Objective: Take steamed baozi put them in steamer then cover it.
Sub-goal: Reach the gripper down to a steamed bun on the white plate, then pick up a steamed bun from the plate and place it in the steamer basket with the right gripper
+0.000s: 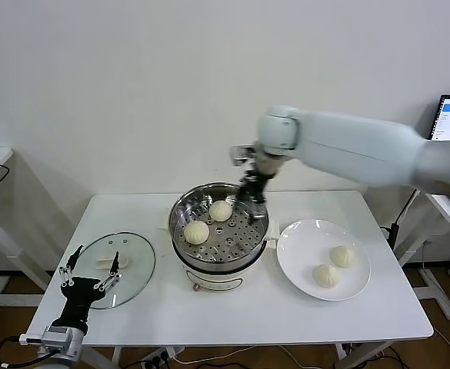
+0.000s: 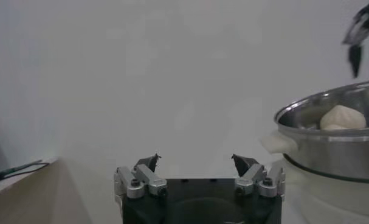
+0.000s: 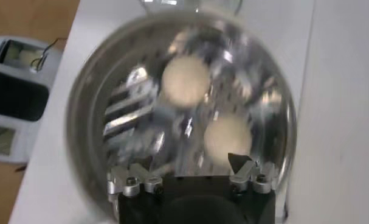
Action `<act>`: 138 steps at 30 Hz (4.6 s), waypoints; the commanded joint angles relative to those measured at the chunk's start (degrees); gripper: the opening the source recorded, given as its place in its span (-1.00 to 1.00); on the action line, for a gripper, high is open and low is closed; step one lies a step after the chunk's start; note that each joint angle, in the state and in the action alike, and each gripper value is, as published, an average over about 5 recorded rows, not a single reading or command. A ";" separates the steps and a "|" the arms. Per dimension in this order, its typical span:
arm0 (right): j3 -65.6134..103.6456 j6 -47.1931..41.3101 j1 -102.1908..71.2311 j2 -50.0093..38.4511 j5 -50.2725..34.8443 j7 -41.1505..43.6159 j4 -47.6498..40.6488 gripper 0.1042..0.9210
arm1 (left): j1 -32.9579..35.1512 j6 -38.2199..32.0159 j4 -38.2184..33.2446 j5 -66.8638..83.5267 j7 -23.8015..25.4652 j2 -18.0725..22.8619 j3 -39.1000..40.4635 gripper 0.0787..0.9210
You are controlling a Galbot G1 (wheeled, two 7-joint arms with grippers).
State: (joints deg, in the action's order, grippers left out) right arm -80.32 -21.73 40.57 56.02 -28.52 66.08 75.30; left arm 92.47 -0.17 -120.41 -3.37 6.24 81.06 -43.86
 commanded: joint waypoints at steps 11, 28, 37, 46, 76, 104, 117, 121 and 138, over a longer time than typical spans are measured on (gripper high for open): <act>12.66 8.12 -21.10 -26.11 21.39 4.19 4.40 0.76 | 0.01 -0.06 0.22 -1.27 -0.32 0.35 1.71 0.77; 23.23 9.77 -36.13 -19.19 28.41 0.08 -2.56 0.76 | -0.17 -0.07 0.97 -1.50 -0.39 0.59 1.50 0.77; 24.07 10.00 -38.10 -16.94 30.41 -1.78 -4.03 0.76 | -0.40 -0.19 1.89 -1.70 -0.43 0.79 1.53 0.77; 24.17 9.47 -38.43 -15.99 30.29 -1.85 -4.38 0.76 | -0.38 -0.23 1.98 -1.80 -0.43 0.81 1.53 0.77; 13.51 11.52 -11.43 -16.10 17.23 2.09 -2.22 0.30 | -0.52 0.04 1.85 -2.11 -0.76 0.56 2.29 0.77; 2.11 53.75 4.02 13.06 34.03 -5.03 -1.48 0.45 | -1.26 0.24 2.79 -1.79 -0.34 -0.01 1.38 0.77; 0.38 60.02 -0.97 15.47 37.04 -6.72 1.84 0.47 | -1.59 0.15 3.51 -1.71 -0.17 -0.10 0.99 0.77; -0.15 60.07 -1.31 16.16 35.83 -6.67 2.02 0.47 | -1.71 0.14 3.57 -1.68 -0.15 -0.09 0.97 0.77; -1.93 58.73 -4.82 19.07 34.67 -6.05 0.11 0.47 | -1.86 0.07 3.99 -1.46 0.07 -0.16 -0.23 0.77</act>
State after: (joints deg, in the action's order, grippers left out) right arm -81.69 36.36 37.28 73.78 6.08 60.24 75.99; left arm 90.62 -0.12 -116.35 -4.88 6.27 80.95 -43.84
